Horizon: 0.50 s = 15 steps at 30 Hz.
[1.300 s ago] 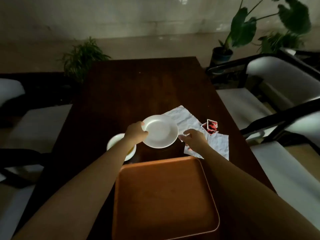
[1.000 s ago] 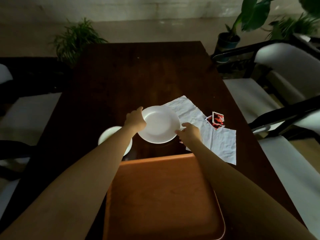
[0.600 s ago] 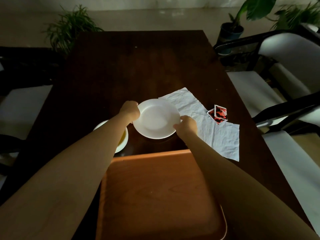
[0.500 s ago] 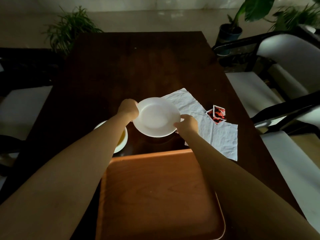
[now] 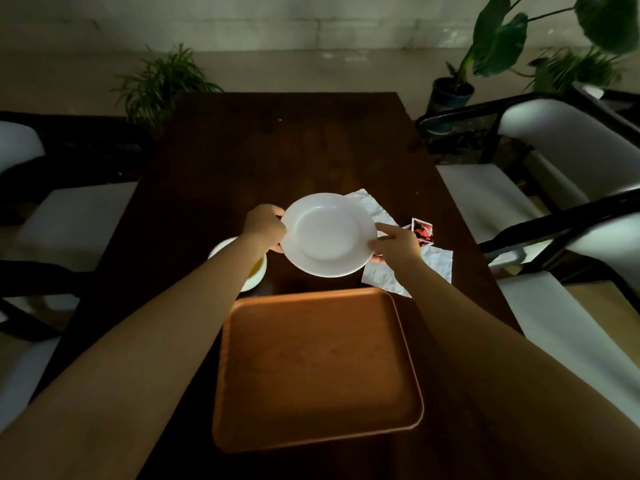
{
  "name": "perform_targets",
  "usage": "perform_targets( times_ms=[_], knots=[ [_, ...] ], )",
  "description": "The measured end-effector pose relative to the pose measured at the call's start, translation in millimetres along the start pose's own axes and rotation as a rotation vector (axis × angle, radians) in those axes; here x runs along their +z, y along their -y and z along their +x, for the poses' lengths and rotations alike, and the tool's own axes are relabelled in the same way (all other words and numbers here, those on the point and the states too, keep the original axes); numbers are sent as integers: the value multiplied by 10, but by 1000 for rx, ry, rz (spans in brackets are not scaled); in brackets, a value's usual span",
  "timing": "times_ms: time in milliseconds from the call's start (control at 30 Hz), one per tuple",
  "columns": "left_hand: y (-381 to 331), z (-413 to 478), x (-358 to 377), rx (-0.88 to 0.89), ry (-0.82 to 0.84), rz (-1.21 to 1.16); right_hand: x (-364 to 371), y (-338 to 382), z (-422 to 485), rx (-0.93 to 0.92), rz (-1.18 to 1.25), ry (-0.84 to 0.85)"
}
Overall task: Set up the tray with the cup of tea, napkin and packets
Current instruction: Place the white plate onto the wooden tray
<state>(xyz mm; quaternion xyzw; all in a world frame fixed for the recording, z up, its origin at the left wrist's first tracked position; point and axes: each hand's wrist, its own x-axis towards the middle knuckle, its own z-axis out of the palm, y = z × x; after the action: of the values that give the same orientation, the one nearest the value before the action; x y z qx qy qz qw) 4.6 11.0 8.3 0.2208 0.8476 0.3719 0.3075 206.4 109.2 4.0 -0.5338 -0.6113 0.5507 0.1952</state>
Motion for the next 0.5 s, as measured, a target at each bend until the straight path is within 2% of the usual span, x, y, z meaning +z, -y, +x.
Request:
perform_targets(
  times_ms=[233,400,500],
  knots=[
    [475,-692,-131,-31,16,-9,14,-160,-551,-47,-148,79],
    [762,-1215,-137,-22,-47,8,73,-486,-876,-17,-162,154],
    [991,-1472,-135,-26,-55,-1,126,-702,-1034,-7,-268,160]
  ],
)
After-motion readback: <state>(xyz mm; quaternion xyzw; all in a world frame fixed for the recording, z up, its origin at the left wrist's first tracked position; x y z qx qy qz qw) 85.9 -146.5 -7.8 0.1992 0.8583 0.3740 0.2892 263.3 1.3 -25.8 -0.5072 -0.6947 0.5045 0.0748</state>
